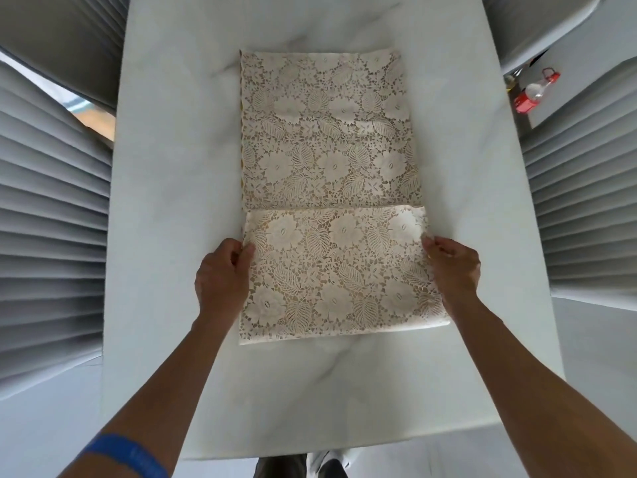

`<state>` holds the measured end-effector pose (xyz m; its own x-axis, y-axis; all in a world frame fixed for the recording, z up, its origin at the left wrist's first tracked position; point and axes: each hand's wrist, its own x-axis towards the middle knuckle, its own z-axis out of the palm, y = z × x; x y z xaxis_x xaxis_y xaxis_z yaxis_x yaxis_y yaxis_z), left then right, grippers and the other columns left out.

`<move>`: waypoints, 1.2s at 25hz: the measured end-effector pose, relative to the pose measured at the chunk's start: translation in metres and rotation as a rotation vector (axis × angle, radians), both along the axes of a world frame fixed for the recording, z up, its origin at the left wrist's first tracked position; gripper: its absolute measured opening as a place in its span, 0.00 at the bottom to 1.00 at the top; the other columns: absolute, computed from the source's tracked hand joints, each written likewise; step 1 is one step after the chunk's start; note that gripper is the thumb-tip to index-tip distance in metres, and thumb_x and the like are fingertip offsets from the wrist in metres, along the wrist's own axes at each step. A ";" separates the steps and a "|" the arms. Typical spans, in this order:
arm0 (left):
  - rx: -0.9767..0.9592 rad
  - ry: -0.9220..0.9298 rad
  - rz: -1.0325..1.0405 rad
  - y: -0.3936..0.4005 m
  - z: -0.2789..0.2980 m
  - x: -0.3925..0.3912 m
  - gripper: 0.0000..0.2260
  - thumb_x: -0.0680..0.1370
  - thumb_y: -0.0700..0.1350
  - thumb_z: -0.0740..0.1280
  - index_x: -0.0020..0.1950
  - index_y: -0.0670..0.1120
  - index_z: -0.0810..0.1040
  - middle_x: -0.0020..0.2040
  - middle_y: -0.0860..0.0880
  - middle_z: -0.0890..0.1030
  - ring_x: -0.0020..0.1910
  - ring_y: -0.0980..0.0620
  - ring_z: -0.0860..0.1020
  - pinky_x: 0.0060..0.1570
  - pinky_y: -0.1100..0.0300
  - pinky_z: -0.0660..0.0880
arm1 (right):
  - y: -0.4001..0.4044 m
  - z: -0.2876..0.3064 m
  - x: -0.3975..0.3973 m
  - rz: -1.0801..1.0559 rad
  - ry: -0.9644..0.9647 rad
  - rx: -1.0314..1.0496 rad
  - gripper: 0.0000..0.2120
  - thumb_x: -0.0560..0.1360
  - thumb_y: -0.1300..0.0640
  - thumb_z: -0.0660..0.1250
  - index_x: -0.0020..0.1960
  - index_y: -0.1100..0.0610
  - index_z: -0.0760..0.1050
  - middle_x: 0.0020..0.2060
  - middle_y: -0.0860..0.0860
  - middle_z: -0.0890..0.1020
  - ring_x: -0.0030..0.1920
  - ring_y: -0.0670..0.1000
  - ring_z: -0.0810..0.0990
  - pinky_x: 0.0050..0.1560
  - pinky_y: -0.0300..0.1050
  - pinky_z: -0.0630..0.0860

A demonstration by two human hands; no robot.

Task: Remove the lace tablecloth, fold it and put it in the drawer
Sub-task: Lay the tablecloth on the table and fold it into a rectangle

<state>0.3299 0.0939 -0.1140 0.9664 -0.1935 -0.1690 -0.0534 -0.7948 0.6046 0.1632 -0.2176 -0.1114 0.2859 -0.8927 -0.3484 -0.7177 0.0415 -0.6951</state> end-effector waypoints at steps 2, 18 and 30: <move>0.021 0.026 0.034 0.000 0.005 0.002 0.12 0.80 0.55 0.64 0.45 0.47 0.75 0.38 0.50 0.79 0.40 0.44 0.79 0.40 0.56 0.68 | -0.001 0.007 0.003 0.013 0.013 -0.010 0.10 0.72 0.45 0.74 0.49 0.48 0.85 0.38 0.44 0.85 0.47 0.53 0.85 0.53 0.52 0.81; 0.449 -0.253 -0.478 0.017 -0.025 -0.096 0.29 0.81 0.57 0.52 0.79 0.44 0.58 0.80 0.41 0.56 0.79 0.41 0.55 0.75 0.42 0.54 | 0.081 -0.020 -0.061 0.840 0.446 -0.676 0.28 0.83 0.45 0.51 0.80 0.56 0.58 0.79 0.60 0.58 0.79 0.63 0.56 0.75 0.62 0.59; 0.426 -0.280 -0.563 -0.040 -0.038 0.001 0.33 0.80 0.66 0.48 0.81 0.52 0.48 0.81 0.42 0.46 0.80 0.42 0.43 0.78 0.45 0.47 | 0.009 -0.030 0.007 0.639 0.487 -0.521 0.33 0.81 0.35 0.41 0.82 0.48 0.42 0.81 0.56 0.50 0.81 0.60 0.48 0.79 0.59 0.47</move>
